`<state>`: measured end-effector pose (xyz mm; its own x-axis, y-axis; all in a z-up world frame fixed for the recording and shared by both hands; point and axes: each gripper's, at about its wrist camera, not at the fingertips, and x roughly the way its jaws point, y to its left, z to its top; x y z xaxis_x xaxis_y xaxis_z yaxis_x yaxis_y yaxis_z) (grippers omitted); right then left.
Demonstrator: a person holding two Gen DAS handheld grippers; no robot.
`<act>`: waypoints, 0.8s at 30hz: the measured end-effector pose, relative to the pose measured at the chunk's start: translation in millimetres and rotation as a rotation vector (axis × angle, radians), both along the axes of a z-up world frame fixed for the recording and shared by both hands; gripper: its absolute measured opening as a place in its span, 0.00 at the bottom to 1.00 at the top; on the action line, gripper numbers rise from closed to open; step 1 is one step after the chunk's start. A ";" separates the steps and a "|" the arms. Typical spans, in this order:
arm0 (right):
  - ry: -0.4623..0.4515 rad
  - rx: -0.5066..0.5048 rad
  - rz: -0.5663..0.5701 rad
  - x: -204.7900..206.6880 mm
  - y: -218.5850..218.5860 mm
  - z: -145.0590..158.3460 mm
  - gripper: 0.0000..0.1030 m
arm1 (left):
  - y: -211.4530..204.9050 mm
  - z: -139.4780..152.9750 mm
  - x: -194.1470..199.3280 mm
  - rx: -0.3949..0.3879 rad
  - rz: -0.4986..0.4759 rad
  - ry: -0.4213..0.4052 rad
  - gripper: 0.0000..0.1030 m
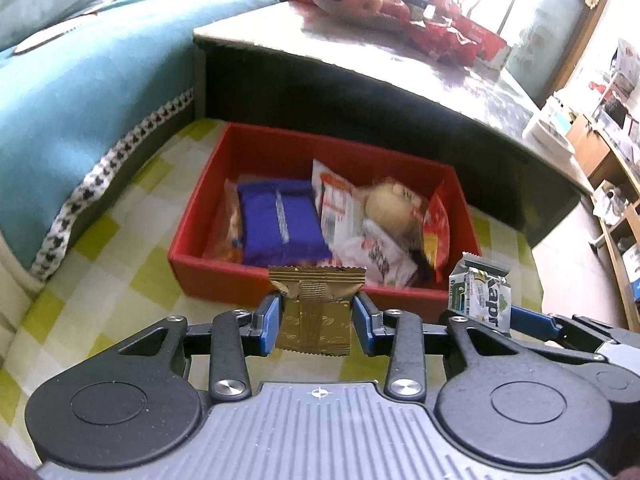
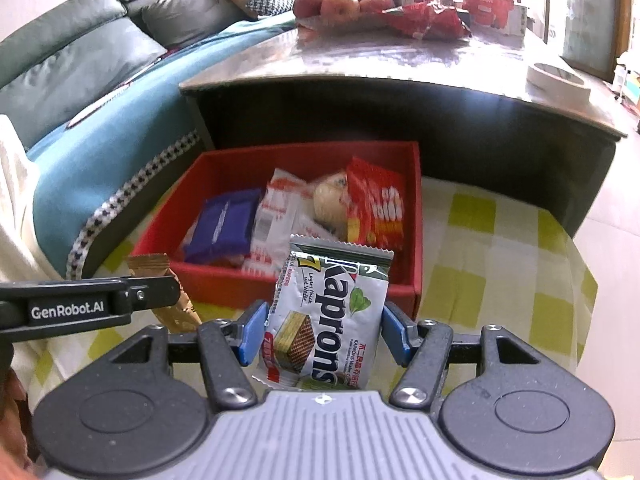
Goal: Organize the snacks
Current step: 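Lift both held packs and carry them toward the red box, then lower both held packs into the red box and open both tools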
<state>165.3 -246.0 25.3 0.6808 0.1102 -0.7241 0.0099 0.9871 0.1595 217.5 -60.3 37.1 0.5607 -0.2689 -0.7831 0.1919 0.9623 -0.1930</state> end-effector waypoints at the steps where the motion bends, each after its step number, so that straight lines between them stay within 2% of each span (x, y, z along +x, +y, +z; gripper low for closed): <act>1: -0.004 0.003 0.001 4.3 -0.3 1.7 0.60 | -1.6 0.9 4.3 0.000 0.001 -0.003 0.45; 12: -0.029 0.002 0.012 55.1 -2.3 11.8 0.60 | -19.6 -3.3 47.6 0.020 0.015 -0.001 0.45; 15: -0.026 0.001 0.010 67.2 -4.5 10.8 0.60 | -21.8 -6.4 55.2 0.025 0.019 0.007 0.43; 16: -0.025 0.001 0.009 70.6 -4.9 10.3 0.60 | -22.8 -7.5 57.9 0.027 0.020 0.009 0.39; 24: 0.008 -0.018 0.009 90.6 -7.4 -1.5 0.60 | -28.5 -22.2 74.8 0.052 0.033 0.037 0.40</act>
<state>255.9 -253.4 23.8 0.6737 0.1037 -0.7317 0.0020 0.9898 0.1421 292.3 -88.8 14.9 0.5395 -0.2088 -0.8157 0.1534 0.9769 -0.1486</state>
